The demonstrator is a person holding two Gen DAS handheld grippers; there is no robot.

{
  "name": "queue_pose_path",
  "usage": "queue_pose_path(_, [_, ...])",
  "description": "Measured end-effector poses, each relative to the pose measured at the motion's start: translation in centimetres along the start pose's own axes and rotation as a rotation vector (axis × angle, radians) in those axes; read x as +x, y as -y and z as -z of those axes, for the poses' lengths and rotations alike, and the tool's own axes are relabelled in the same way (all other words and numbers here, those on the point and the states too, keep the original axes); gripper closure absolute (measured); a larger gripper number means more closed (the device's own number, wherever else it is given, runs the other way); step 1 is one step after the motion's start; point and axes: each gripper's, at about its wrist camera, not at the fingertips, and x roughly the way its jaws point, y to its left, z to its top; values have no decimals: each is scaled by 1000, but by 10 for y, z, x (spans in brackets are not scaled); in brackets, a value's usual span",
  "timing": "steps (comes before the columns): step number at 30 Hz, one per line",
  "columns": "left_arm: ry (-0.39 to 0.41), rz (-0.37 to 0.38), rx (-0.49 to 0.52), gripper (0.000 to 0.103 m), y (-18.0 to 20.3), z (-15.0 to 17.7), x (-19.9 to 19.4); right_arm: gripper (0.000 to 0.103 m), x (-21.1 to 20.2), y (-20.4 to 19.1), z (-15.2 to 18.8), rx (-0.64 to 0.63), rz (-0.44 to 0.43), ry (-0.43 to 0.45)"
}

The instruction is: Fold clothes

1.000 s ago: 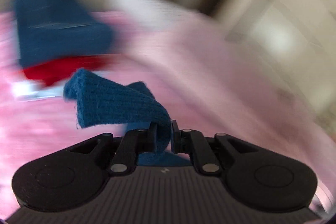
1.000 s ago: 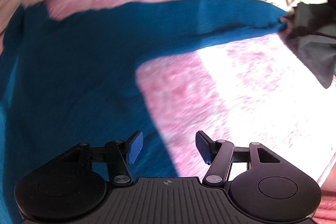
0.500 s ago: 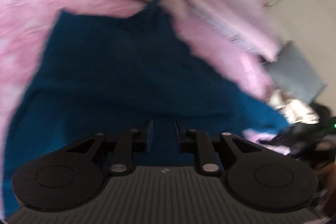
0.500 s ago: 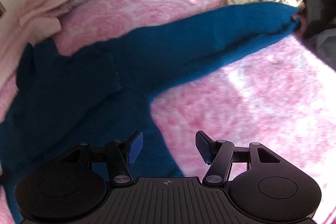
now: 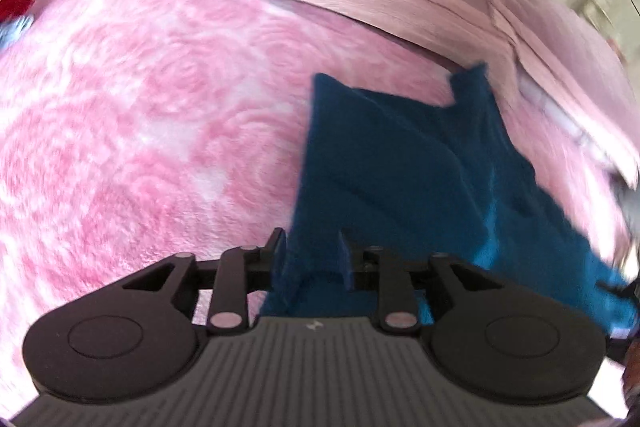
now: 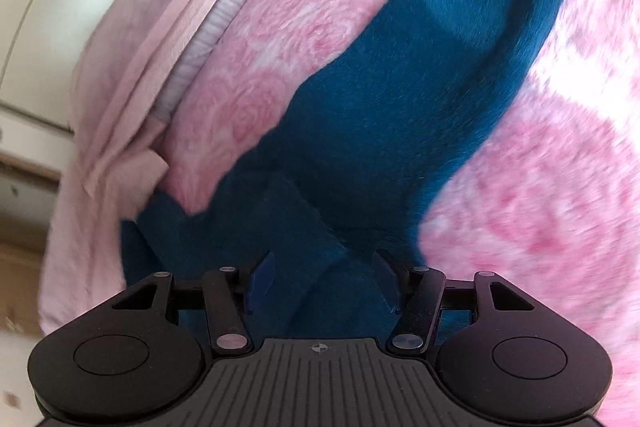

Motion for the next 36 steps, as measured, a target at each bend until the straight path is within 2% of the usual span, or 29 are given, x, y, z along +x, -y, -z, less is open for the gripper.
queue_pose_path(4, [-7, -18, -116, 69, -16, -2, 4, 45, 11, -2, -4, -5, -17, -1])
queue_pose_path(7, [-40, 29, -192, 69, -24, -4, 16, 47, 21, -5, -4, -47, 1, -15])
queue_pose_path(8, [-45, 54, -213, 72, -25, -4, 21, 50, 24, -5, -3, -53, 7, -18])
queue_pose_path(10, [-68, 78, -217, 80, -23, -6, 30, 68, 28, -5, -3, -63, 13, -23])
queue_pose_path(11, [-69, 69, -190, 85, -21, -7, 30, 77, 29, -5, -4, -67, 4, -23])
queue_pose_path(13, [-71, 50, -136, 88, -15, -8, 31, 90, 28, -5, -4, -78, -20, -25])
queue_pose_path(15, [-73, 31, -81, 90, -10, -8, 32, 93, 22, -11, -1, -142, -16, -2])
queue_pose_path(19, [-76, -6, 29, 90, 0, -10, 34, 94, 3, -22, 12, -250, 14, 44])
queue_pose_path(25, [-81, -63, 193, 85, 15, -12, 36, 94, -2, -27, 20, -365, 101, 59])
queue_pose_path(29, [-26, -61, 221, 90, 35, -10, 17, 92, -4, -33, 22, -440, 153, 66])
queue_pose_path(31, [2, -60, 234, 90, 45, -9, 7, 91, -11, -36, 24, -492, 136, 90])
queue_pose_path(33, [30, -59, 248, 88, 55, -8, -3, 91, -7, -35, 28, -535, 105, 59])
queue_pose_path(36, [-85, -97, 261, 86, 64, 4, 32, 91, 19, -24, 29, -541, 141, -62])
